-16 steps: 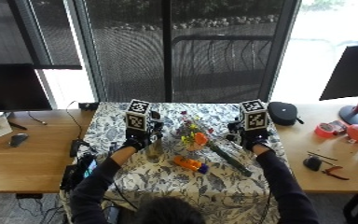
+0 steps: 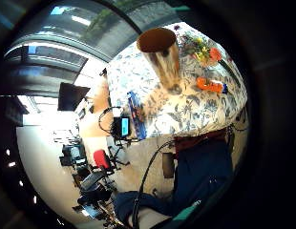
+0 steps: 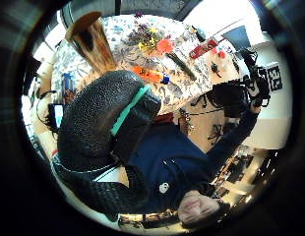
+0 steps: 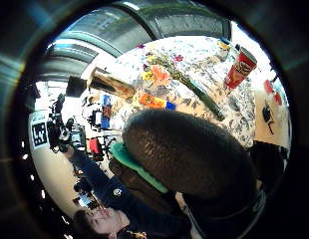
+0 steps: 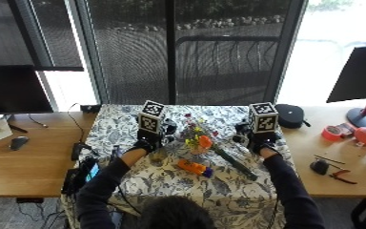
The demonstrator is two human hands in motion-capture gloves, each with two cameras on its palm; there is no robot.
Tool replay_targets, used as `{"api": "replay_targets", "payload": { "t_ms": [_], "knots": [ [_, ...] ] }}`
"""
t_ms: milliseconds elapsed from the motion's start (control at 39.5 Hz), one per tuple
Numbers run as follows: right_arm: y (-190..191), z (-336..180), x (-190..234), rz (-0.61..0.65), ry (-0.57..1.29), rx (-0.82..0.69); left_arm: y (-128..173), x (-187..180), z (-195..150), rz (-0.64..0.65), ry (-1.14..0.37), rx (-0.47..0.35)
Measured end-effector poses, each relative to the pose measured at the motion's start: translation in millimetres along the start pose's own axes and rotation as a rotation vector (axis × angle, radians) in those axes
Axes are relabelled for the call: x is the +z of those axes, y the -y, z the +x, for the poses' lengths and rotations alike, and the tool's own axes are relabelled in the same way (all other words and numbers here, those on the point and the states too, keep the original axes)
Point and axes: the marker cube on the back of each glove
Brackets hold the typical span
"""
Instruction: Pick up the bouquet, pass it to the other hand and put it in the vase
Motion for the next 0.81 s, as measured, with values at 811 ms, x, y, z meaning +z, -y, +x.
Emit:
{"api": "replay_targets", "payload": {
  "t_ms": [811],
  "knots": [
    [37.1,27.1,-0.7,-0.065,0.129,0.286,-12.2,12.1,44.5,0.068,0.083,0.135]
  ]
}}
